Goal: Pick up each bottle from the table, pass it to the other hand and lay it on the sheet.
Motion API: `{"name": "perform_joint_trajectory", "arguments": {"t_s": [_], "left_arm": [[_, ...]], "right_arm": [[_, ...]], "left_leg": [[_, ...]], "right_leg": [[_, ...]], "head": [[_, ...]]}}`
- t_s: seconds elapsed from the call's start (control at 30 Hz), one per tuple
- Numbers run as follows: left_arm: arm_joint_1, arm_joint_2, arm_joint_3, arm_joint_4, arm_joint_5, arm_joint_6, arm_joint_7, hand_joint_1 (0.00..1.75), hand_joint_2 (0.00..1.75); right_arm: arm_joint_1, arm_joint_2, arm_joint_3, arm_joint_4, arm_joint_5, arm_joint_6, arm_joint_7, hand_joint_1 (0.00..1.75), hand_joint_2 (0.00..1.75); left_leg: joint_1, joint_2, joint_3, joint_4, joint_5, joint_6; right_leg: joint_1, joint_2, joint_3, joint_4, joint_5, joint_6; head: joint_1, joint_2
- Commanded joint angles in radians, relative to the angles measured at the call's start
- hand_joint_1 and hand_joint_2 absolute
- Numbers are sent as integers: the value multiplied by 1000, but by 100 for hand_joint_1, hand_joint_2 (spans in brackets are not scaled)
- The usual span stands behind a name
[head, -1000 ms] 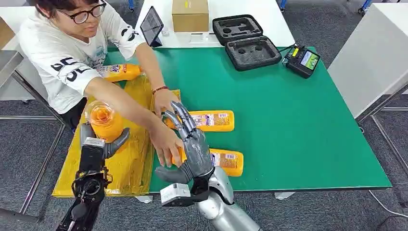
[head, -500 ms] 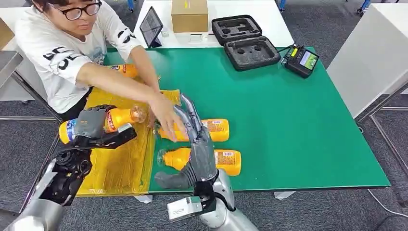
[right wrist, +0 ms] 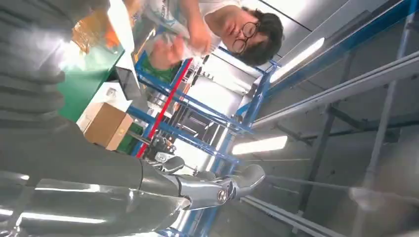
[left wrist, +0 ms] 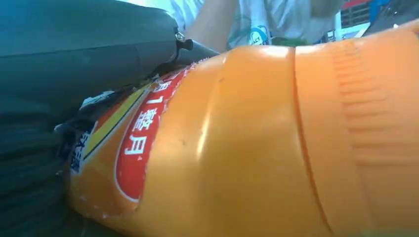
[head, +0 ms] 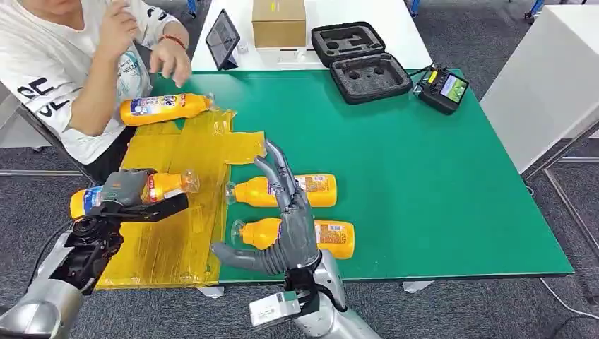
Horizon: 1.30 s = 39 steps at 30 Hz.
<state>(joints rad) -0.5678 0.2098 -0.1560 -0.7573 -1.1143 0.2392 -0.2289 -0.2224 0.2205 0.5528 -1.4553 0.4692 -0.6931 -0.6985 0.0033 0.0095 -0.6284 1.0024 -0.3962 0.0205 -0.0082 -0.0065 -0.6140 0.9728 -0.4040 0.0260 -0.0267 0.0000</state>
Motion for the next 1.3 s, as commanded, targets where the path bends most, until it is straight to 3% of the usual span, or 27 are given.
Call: {"name": "perform_joint_trajectory", "arguments": {"t_s": [0.03,0.27,0.63,0.67,0.7,0.8,0.83,1.1,1.13,1.3], "left_arm": [[-80,-1,18,147,9,-37,-16,175,175],[-60,-39,33,217,86,-137,-111,175,175],[-46,-54,10,275,86,-166,-97,175,175],[-40,-52,14,275,92,-167,-100,141,175],[-27,-50,14,270,95,-170,-100,12,175],[-17,-51,22,266,106,-173,-104,12,175],[-12,-54,33,260,122,-180,-110,0,175],[-7,-63,69,258,186,-246,-136,0,175],[-7,-65,78,260,202,-263,-141,0,0],[-27,-80,207,307,438,-531,-164,0,0]], "right_arm": [[-19,-30,15,3,-8,10,0,0,175],[-22,-32,15,22,-23,21,0,0,175],[-26,-16,3,30,-34,49,1,0,175],[-25,-15,2,31,-34,51,1,0,175],[-24,-13,0,36,-34,59,1,0,175],[-23,-11,-3,42,-34,61,1,0,175],[-23,-9,-6,46,-33,62,0,0,175],[-22,-5,-16,69,-32,71,0,0,175],[-25,-4,-17,73,-32,71,0,0,175],[-54,1,-21,147,-39,72,3,0,175]], "left_leg": [[1,-2,3,1,-2,-1],[0,-2,4,-1,-1,-1],[-1,-1,5,-2,-1,0],[0,-1,7,-2,-1,-1],[0,-1,6,-1,-1,0],[-1,0,9,-2,-1,-1],[0,0,10,-3,-2,-1],[-1,0,12,-3,-1,-1],[-1,0,12,-2,-1,-1],[-1,0,13,-2,-1,-1]], "right_leg": [[1,-1,4,0,-2,-1],[0,-1,5,-1,-2,0],[-1,0,5,-1,-1,0],[-1,0,7,-2,-1,-1],[-1,0,6,-1,-1,0],[-1,1,9,-2,-1,0],[-1,2,11,-2,-1,-1],[-2,1,12,-2,-1,0],[-2,1,13,-2,-1,0],[-2,2,14,-1,-1,0]], "head": [[0,0],[0,0],[0,0],[0,0],[0,0],[0,0],[0,0],[0,0],[0,0],[0,0]]}}
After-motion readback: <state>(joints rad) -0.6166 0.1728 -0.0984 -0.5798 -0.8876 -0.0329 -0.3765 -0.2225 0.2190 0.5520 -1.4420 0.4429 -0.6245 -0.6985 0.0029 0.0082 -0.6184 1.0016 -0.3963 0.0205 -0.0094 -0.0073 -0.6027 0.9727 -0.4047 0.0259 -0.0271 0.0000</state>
